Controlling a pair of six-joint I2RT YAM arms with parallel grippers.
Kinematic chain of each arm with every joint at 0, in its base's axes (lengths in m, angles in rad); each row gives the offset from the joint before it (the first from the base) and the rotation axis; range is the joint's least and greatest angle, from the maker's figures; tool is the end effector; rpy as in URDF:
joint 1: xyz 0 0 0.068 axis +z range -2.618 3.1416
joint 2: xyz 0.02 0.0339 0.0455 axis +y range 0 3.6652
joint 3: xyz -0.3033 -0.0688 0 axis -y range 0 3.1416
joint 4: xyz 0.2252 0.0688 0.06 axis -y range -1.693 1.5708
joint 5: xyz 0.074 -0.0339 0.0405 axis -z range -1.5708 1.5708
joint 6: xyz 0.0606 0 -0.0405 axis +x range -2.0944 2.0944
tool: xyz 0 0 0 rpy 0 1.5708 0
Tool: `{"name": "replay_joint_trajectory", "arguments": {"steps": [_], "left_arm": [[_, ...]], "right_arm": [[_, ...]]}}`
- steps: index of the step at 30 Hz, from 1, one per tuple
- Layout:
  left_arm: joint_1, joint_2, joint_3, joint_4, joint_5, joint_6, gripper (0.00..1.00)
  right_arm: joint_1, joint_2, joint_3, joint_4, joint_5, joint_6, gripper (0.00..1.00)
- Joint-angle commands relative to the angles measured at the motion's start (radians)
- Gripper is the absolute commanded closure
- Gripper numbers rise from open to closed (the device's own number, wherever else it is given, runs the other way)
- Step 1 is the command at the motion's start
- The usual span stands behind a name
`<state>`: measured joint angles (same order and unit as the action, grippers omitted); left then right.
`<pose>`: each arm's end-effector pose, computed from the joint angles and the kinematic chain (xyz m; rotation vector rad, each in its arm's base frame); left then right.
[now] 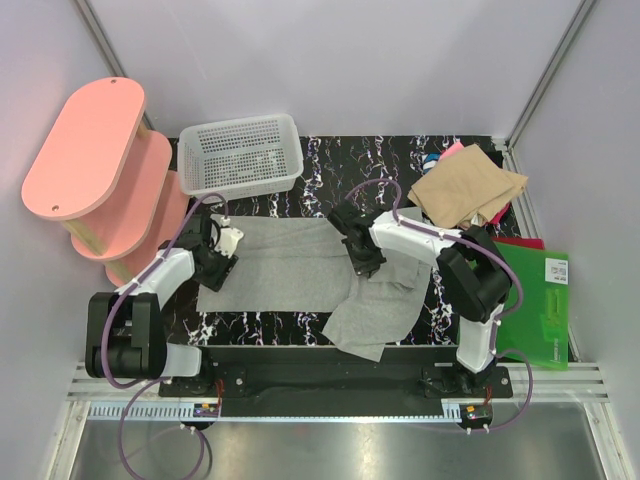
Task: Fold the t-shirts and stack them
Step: Fold the flattened tshirt in 1/3 of the way
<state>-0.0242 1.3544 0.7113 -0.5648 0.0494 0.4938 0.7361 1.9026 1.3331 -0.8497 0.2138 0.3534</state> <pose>0.2187 -0.0083 0.1969 0.7234 2.6810 0.0518 0.2761 0.2328 0.1977 -0.5279 2.8495 -0.1519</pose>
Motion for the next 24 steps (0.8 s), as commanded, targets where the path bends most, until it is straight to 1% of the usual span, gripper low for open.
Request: {"name": "replay_joint_trajectory", "arguments": {"steps": [1, 6, 10, 11, 12, 13, 15, 17, 18, 21, 23, 24], "left_arm": [[0.004, -0.018, -0.009, 0.049, 0.012, 0.011, 0.51], [0.004, -0.02, -0.019, 0.057, 0.02, 0.008, 0.51], [0.004, -0.021, -0.029, 0.063, 0.017, 0.011, 0.51], [0.004, -0.024, -0.032, 0.063, 0.015, 0.012, 0.51], [0.004, -0.026, -0.03, 0.063, 0.012, 0.014, 0.51], [0.004, -0.031, -0.03, 0.063, 0.012, 0.017, 0.51], [0.004, -0.038, -0.03, 0.063, 0.006, 0.022, 0.51], [0.004, -0.044, -0.027, 0.063, 0.001, 0.025, 0.51], [0.004, -0.046, -0.027, 0.063, 0.001, 0.028, 0.51], [0.004, -0.043, -0.029, 0.06, -0.003, 0.031, 0.51], [0.004, -0.044, -0.03, 0.06, -0.006, 0.032, 0.51], [0.004, -0.046, -0.033, 0.062, -0.005, 0.035, 0.51]], "right_arm": [[0.009, -0.123, 0.101, -0.04, -0.105, 0.033, 1.0], [0.016, -0.204, 0.124, -0.042, -0.195, 0.068, 1.0], [0.016, -0.221, 0.095, -0.032, -0.212, 0.081, 1.0], [0.016, -0.212, 0.083, -0.028, -0.243, 0.078, 1.0], [0.016, -0.202, 0.062, -0.028, -0.257, 0.075, 0.82], [0.016, -0.188, 0.052, -0.032, -0.277, 0.072, 0.69], [0.014, -0.149, 0.028, -0.04, -0.275, 0.065, 0.55], [0.016, -0.134, 0.023, -0.054, -0.234, 0.071, 0.45], [0.016, -0.137, 0.026, -0.058, -0.196, 0.071, 0.43], [-0.026, -0.158, 0.066, -0.066, -0.168, 0.084, 0.39], [-0.072, -0.184, 0.103, -0.065, -0.16, 0.098, 0.39], [-0.133, -0.194, 0.113, -0.055, -0.154, 0.104, 0.4]]}}
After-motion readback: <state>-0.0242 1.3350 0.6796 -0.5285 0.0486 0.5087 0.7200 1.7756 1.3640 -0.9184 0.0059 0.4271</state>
